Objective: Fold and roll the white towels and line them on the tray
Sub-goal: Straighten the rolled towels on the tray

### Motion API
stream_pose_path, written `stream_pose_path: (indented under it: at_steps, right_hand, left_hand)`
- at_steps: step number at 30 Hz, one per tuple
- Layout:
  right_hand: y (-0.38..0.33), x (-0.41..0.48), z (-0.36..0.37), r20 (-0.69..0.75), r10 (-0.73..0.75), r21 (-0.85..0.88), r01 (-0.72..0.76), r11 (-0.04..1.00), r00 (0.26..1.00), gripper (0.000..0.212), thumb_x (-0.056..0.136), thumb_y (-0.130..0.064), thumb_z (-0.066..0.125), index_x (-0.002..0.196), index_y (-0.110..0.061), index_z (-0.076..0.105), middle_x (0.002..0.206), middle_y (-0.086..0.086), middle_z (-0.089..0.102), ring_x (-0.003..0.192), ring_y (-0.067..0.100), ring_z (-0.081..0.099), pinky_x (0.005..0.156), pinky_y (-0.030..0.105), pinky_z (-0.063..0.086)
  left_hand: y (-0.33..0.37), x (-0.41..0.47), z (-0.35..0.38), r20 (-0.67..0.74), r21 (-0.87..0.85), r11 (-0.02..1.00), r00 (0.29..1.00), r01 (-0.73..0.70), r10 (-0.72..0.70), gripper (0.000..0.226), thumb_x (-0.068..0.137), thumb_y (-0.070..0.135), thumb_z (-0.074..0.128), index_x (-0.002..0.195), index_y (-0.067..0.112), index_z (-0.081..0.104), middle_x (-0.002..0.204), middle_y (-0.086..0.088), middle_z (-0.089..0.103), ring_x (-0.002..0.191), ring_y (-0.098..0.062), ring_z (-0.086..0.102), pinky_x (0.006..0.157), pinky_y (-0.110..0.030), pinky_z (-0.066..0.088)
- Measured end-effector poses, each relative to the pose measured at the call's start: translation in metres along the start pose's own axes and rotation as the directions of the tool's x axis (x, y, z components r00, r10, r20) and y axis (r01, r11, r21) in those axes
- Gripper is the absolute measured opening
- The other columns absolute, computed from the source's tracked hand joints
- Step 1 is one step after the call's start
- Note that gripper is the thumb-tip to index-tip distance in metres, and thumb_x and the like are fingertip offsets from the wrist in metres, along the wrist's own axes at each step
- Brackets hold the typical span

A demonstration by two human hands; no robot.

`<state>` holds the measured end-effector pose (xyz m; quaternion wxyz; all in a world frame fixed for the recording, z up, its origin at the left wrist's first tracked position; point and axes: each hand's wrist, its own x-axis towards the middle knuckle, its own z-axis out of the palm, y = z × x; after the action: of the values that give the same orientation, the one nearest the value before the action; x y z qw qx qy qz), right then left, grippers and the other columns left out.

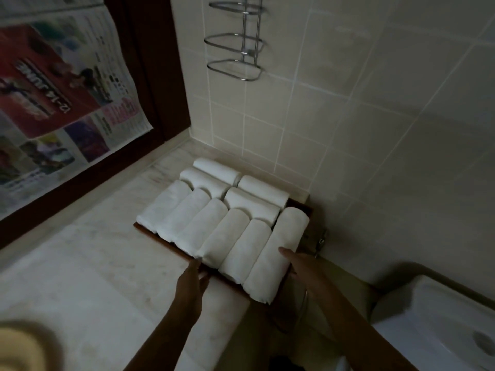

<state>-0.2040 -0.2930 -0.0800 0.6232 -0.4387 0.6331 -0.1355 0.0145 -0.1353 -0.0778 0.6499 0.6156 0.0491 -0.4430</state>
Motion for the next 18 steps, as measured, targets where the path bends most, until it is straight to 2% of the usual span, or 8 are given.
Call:
stream_pose_path:
  at_steps: [4,6,8,10,12,15,16,18]
  right_hand:
    - [-0.021,0.015,0.003,0.000,-0.006,-0.036,0.006,0.999,1.000,0.051,0.081,-0.053,0.080,0.103,-0.009,0.066,0.118,0.013,0.064,0.108,0.031,0.062,0.105,0.053,0.050]
    - [-0.031,0.023,0.005,0.008,-0.003,-0.013,0.003,1.000,1.000,0.056,0.085,-0.047,0.078,0.118,-0.004,0.064,0.109,0.008,0.062,0.105,0.028,0.060,0.103,0.048,0.052]
    - [-0.043,0.030,0.006,0.053,-0.004,0.046,0.001,0.999,0.999,0.068,0.088,-0.042,0.078,0.137,-0.002,0.054,0.113,0.007,0.059,0.107,0.026,0.059,0.095,0.041,0.055]
    - [-0.056,0.039,0.005,0.108,-0.013,0.107,0.001,0.994,0.994,0.071,0.086,-0.040,0.079,0.141,-0.007,0.050,0.126,0.010,0.058,0.109,0.025,0.060,0.083,0.034,0.056]
    - [-0.067,0.053,0.004,0.160,-0.009,0.111,-0.009,0.994,0.987,0.076,0.082,-0.045,0.081,0.142,-0.011,0.050,0.131,0.010,0.058,0.110,0.025,0.061,0.081,0.034,0.057]
    - [-0.079,0.073,0.009,0.222,0.009,0.053,-0.021,0.998,0.975,0.089,0.064,-0.062,0.086,0.134,-0.015,0.056,0.124,0.008,0.065,0.109,0.025,0.064,0.094,0.043,0.057]
    - [-0.084,0.079,0.010,0.230,0.009,0.046,-0.020,0.999,0.973,0.088,0.061,-0.064,0.086,0.130,-0.015,0.059,0.121,0.008,0.067,0.109,0.026,0.065,0.094,0.044,0.057]
    - [-0.091,0.089,0.014,0.219,0.010,0.056,-0.023,0.998,0.976,0.076,0.068,-0.060,0.084,0.124,-0.012,0.063,0.118,0.010,0.069,0.108,0.026,0.066,0.088,0.040,0.058]
  left_hand:
    - [0.012,0.018,0.011,-0.023,-0.011,1.000,1.000,-0.018,0.018,0.046,0.105,0.025,0.055,0.145,0.002,0.051,0.141,-0.022,0.055,0.130,-0.035,0.053,0.111,-0.046,0.046]
    - [0.018,0.029,0.017,-0.037,-0.012,0.999,0.999,-0.035,0.034,0.046,0.105,0.024,0.055,0.144,0.000,0.050,0.142,-0.023,0.054,0.131,-0.036,0.053,0.113,-0.047,0.044]
    - [0.026,0.041,0.023,-0.054,-0.001,0.999,0.997,-0.053,0.053,0.044,0.106,0.023,0.054,0.142,-0.001,0.052,0.140,-0.024,0.056,0.130,-0.036,0.054,0.113,-0.047,0.044]
    - [0.031,0.055,0.029,-0.067,0.015,0.997,0.995,-0.070,0.071,0.043,0.106,0.024,0.054,0.140,-0.002,0.053,0.139,-0.025,0.056,0.129,-0.034,0.055,0.113,-0.047,0.044]
    - [0.036,0.067,0.036,-0.092,0.022,0.997,0.993,-0.078,0.080,0.043,0.107,0.023,0.052,0.139,-0.005,0.051,0.142,-0.026,0.053,0.132,-0.034,0.054,0.113,-0.045,0.044]
    - [0.046,0.084,0.048,-0.137,-0.010,0.996,0.987,-0.089,0.086,0.044,0.107,0.025,0.050,0.143,-0.002,0.050,0.145,-0.022,0.053,0.136,-0.033,0.050,0.115,-0.045,0.042]
    - [0.050,0.090,0.053,-0.151,-0.031,0.996,0.985,-0.090,0.084,0.046,0.107,0.027,0.050,0.145,0.000,0.050,0.146,-0.020,0.053,0.137,-0.034,0.050,0.115,-0.044,0.041]
    - [0.055,0.099,0.061,-0.152,-0.072,0.994,0.986,-0.081,0.070,0.050,0.106,0.032,0.051,0.148,0.004,0.048,0.148,-0.019,0.052,0.136,-0.036,0.050,0.111,-0.044,0.042]
